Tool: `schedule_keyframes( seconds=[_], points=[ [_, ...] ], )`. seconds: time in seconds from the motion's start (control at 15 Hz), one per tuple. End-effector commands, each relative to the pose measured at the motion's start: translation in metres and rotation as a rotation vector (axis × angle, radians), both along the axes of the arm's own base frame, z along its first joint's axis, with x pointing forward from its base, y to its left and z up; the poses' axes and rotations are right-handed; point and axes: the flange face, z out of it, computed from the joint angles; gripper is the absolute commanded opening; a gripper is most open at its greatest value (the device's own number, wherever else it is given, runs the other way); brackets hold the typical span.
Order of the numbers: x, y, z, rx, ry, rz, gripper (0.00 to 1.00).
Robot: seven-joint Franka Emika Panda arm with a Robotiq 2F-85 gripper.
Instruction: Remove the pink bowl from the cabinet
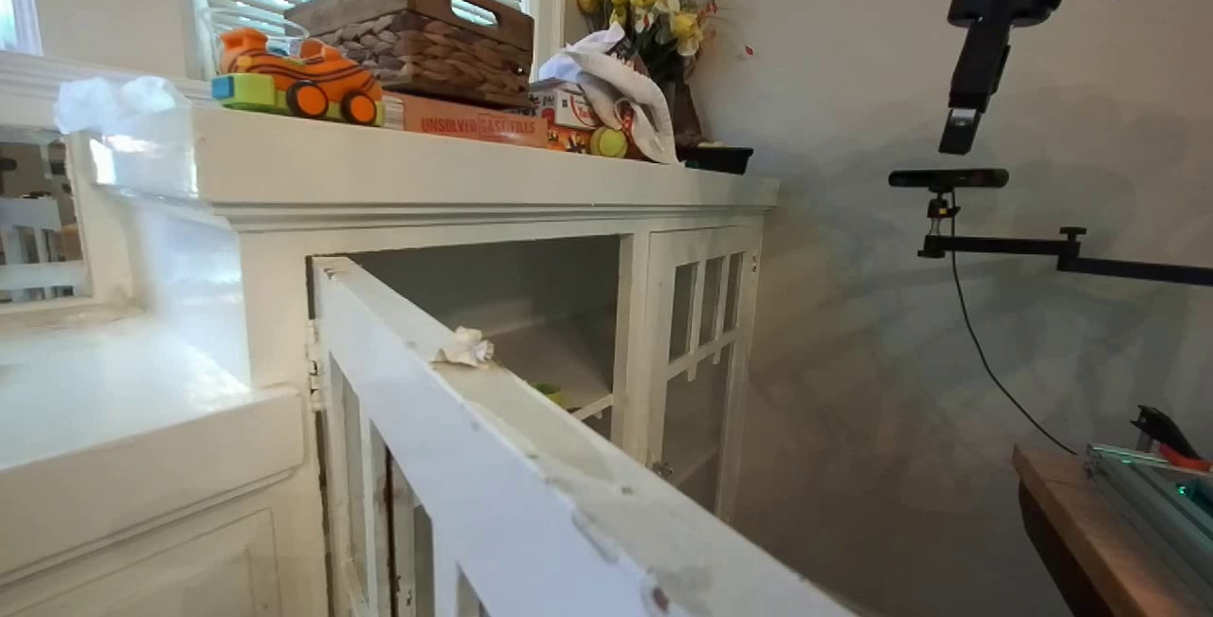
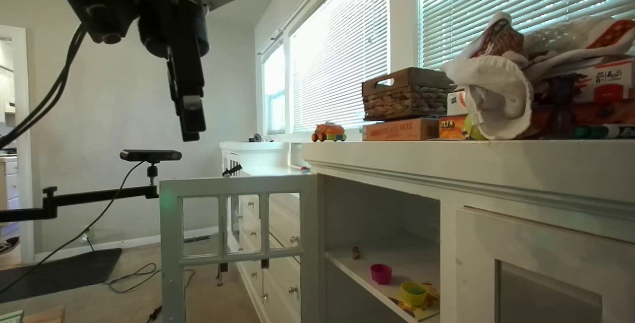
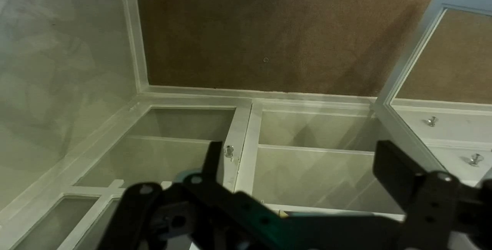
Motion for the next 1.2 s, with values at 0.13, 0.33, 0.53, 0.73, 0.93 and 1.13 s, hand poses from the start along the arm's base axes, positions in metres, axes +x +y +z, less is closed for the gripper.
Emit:
schedule_keyframes(
  seconds=[0.13,0.33,0.53,0.73,0.93,1.13],
  points=[
    [0.042,-0.035,0.017,0.008,-0.139,-0.194,1.00],
    [0.088,-0.069,0.028,0.019,-0.271,-0.321,1.00],
    [0.078,-0.067,0.030,0.008,-0.293,-0.310,1.00],
    [0.102,-0.080,0.028,0.006,-0.289,-0.349,1.00],
    [0.105,-0.080,0.023,0.026,-0.276,-0.344,1.00],
    [0.111,-0.079,-0.003,0.012,-0.296,-0.317,1.00]
  ],
)
